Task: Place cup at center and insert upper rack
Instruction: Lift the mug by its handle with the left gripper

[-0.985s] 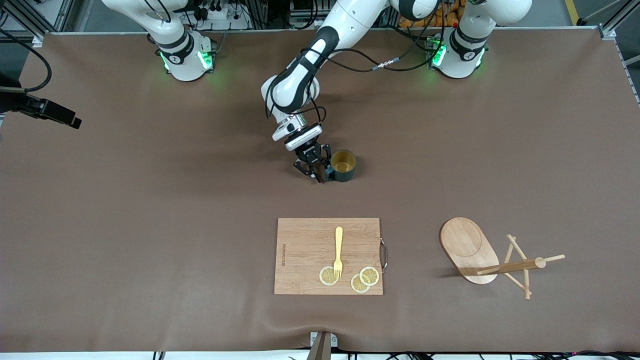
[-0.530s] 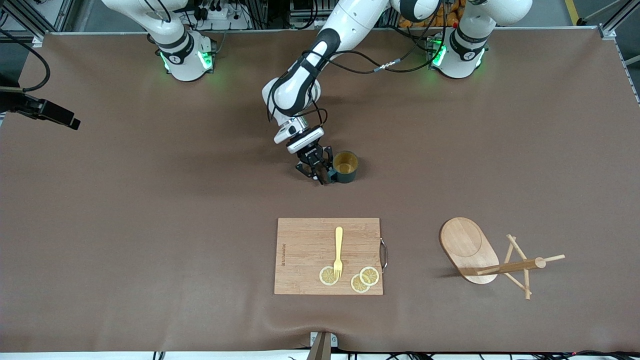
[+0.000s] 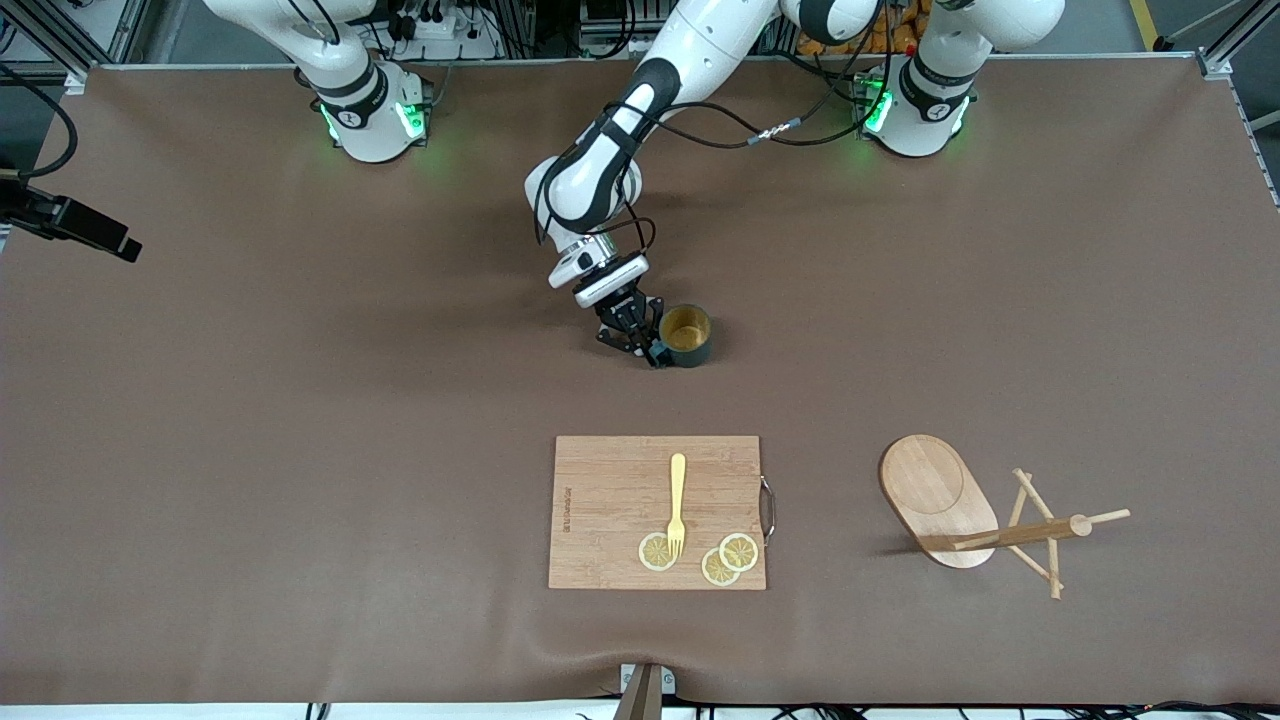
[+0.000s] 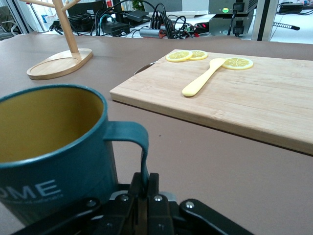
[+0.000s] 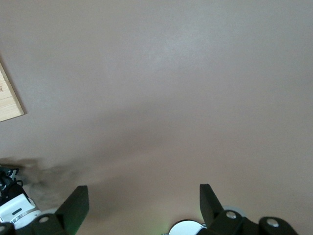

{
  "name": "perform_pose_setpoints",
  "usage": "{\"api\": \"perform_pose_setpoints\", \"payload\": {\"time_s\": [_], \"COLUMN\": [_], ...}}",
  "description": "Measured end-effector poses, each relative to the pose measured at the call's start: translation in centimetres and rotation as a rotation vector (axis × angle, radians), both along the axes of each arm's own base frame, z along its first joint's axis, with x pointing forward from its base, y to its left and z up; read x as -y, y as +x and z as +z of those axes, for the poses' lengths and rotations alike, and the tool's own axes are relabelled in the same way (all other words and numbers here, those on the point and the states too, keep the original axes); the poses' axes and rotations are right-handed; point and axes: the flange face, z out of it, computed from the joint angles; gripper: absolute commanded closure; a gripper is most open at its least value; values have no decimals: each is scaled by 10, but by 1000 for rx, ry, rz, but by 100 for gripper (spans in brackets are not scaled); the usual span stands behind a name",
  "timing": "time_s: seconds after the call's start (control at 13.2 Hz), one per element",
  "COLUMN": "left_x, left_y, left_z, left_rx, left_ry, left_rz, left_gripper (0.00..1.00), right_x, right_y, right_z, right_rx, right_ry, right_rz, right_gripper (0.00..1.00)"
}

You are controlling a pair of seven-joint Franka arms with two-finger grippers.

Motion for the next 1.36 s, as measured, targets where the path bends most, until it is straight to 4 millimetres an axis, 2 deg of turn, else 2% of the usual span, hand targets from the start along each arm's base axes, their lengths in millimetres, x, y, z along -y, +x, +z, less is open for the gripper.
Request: {"api": "perform_pose_setpoints", "payload": {"time_s": [0.61, 1.14, 1.36], "left_x": [4, 8, 14], "left_y": [4, 19, 23], "left_z": [6, 28, 49], "left_rx": [22, 17, 18], "left_ry": [9, 7, -34], "left_rz": [-27, -33, -20], "left_gripper": [100, 100, 100], "right_x": [0, 1, 2], "right_y": [0, 0, 0], "right_z": [0, 0, 0], "right_rx": [2, 2, 2], "right_ry": [0, 0, 0], "right_rz": [1, -3, -5], "right_gripper": [0, 0, 0]}}
